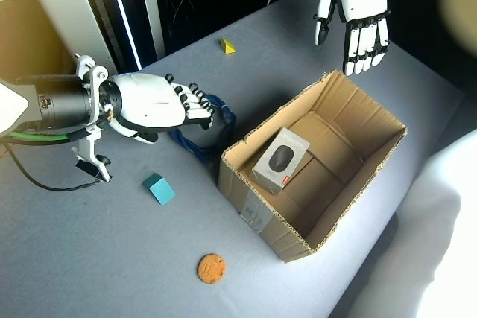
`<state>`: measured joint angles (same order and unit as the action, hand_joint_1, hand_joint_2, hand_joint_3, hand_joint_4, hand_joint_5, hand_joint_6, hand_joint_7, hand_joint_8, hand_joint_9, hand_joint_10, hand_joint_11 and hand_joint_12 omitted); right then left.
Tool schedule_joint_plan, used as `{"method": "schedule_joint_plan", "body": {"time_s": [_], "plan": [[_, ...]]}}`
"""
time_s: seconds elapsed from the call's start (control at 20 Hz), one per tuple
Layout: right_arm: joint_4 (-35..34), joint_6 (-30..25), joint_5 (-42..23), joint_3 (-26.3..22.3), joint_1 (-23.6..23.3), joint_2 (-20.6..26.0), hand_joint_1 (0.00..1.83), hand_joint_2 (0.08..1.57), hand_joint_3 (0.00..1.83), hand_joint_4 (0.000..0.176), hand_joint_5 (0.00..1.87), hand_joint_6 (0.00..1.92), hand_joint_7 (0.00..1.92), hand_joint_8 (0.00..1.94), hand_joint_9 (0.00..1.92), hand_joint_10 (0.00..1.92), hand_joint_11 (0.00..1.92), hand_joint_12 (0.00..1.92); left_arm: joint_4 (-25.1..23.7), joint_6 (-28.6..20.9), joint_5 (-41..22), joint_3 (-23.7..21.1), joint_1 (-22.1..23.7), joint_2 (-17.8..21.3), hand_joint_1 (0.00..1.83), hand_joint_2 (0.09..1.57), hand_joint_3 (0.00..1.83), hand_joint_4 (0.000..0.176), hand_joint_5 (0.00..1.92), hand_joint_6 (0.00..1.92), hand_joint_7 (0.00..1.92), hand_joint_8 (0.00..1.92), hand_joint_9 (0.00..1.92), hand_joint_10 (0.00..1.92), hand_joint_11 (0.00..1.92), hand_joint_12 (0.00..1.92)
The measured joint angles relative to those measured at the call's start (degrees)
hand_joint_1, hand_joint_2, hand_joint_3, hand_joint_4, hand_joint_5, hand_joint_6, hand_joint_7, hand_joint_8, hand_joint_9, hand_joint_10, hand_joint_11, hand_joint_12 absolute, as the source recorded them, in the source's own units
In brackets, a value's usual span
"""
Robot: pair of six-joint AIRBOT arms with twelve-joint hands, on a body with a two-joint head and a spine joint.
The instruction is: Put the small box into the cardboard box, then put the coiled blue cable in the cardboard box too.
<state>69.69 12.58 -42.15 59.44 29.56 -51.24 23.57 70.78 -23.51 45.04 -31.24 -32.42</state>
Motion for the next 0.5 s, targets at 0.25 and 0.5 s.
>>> {"method": "schedule_joint_plan", "body": {"time_s": [0.25,0.5], "plan": [[-0.20,0.20,0.00,2.86,1.49,-1.79,1.50,1.04,0.00,0.000,0.21,0.00,0.16,0.00,0.21,0.01,0.00,0.91,-7.32,-6.32,-0.85,-0.13,-0.55,0.20,0.83,1.13,0.00,0.000,0.44,0.01,0.45,0.01,0.41,0.01,0.00,0.77],[-0.28,0.24,-0.66,3.63,1.49,-3.13,1.52,1.00,0.00,0.000,0.41,0.01,0.35,0.01,0.40,0.02,0.09,1.10,-15.96,-14.01,-2.73,-0.48,-1.53,0.57,0.85,1.12,0.00,0.000,0.42,0.00,0.44,0.00,0.41,0.01,0.00,0.79]]}}
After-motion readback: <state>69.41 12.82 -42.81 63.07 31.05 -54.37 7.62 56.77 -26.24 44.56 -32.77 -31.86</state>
